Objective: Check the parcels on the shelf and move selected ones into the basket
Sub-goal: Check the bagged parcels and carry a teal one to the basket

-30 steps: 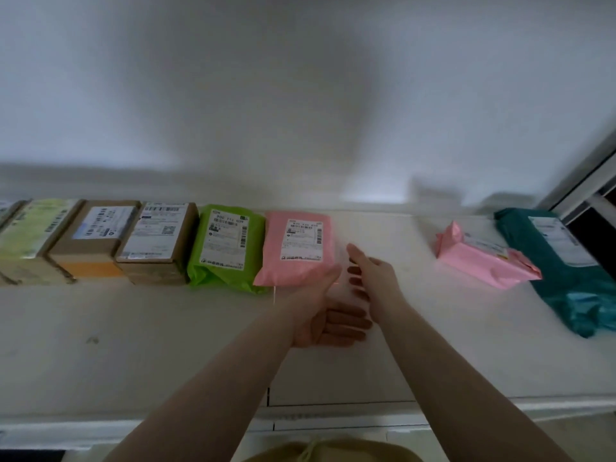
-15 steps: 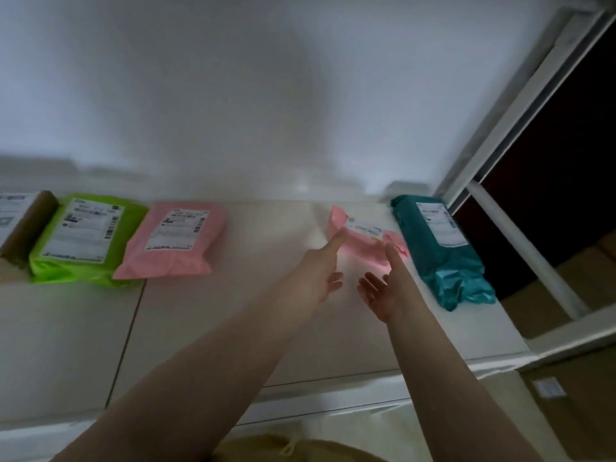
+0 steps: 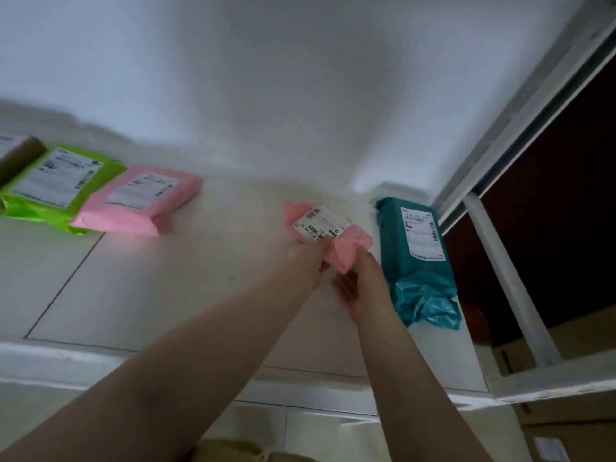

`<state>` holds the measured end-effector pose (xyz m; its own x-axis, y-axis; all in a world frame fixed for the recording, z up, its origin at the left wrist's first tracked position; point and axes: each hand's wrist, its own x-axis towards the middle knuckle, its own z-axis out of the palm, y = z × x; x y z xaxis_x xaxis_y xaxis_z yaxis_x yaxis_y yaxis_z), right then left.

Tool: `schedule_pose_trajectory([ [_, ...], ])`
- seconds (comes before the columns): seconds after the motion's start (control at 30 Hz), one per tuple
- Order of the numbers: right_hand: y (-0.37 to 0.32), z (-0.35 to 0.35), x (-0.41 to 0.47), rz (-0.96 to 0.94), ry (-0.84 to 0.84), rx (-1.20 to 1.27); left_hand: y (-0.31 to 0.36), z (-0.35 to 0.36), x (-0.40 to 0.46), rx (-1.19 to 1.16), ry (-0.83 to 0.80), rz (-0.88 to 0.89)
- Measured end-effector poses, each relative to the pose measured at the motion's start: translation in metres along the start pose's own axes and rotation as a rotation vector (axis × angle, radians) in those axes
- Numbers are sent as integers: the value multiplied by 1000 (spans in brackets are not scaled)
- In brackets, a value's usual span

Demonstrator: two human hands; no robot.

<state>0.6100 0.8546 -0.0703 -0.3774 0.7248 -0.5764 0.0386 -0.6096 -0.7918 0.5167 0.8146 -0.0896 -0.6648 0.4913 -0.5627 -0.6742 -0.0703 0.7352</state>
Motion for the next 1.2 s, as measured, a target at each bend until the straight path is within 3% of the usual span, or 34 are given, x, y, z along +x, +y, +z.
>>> schedule_pose_trajectory([
  [0.17,-5,0,-6,-49,-61,-88,22,-30,-16,110,44,67],
  [0.33,-30,-4,-18,-222,-115,-216,62,-66,-39,328,-34,165],
  [0.53,-60,9,-22,-432,-465,-493,112,-95,-72,590,-126,217],
  [0.73,-69,22,-32,-395,-800,-633,139,-111,-105,813,-215,224],
  [0.87,-53,23,-39,-330,-797,-538,144,-117,-116,844,-134,312],
  [1.0,-41,21,-44,-290,-726,-402,139,-126,-119,677,-31,403],
  [1.2,-35,17,-54,-270,-687,-274,106,-143,-131,529,-110,332],
])
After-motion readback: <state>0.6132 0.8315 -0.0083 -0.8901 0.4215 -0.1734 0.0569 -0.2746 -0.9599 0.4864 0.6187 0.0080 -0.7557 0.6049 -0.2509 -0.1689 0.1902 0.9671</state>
